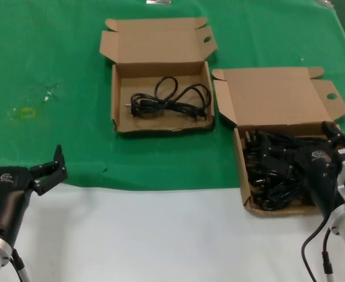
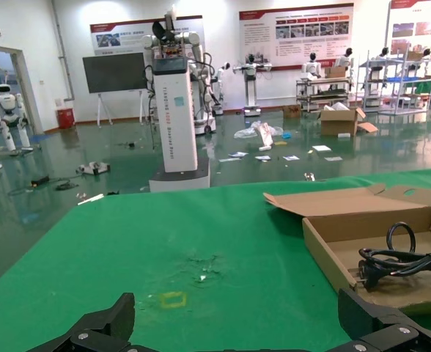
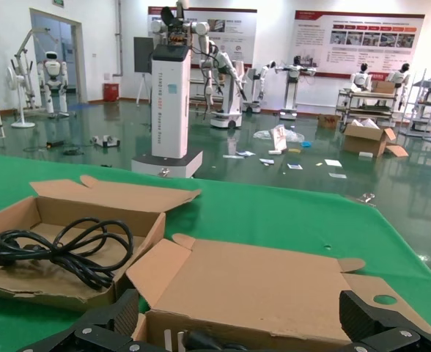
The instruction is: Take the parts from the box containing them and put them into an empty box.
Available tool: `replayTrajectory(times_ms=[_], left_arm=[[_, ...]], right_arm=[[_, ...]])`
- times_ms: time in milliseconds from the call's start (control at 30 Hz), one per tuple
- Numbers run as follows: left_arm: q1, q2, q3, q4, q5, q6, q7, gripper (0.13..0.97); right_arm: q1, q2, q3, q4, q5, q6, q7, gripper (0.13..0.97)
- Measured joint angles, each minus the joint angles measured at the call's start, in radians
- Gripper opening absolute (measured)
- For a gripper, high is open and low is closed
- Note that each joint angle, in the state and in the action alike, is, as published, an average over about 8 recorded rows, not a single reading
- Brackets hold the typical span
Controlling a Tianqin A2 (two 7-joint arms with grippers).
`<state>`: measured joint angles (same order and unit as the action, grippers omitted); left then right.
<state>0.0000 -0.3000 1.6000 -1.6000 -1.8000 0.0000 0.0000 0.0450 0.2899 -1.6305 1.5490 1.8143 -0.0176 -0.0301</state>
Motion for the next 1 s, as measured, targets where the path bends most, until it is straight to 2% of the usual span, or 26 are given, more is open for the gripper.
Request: replayTrajectory(times_ms=[1000], left_arm=[[0.000,0.000,0.000,0.000,0.000,0.000,0.000,0.966]], right_arm=[[0.000,0.000,0.000,0.000,0.000,0.000,0.000,0.966]])
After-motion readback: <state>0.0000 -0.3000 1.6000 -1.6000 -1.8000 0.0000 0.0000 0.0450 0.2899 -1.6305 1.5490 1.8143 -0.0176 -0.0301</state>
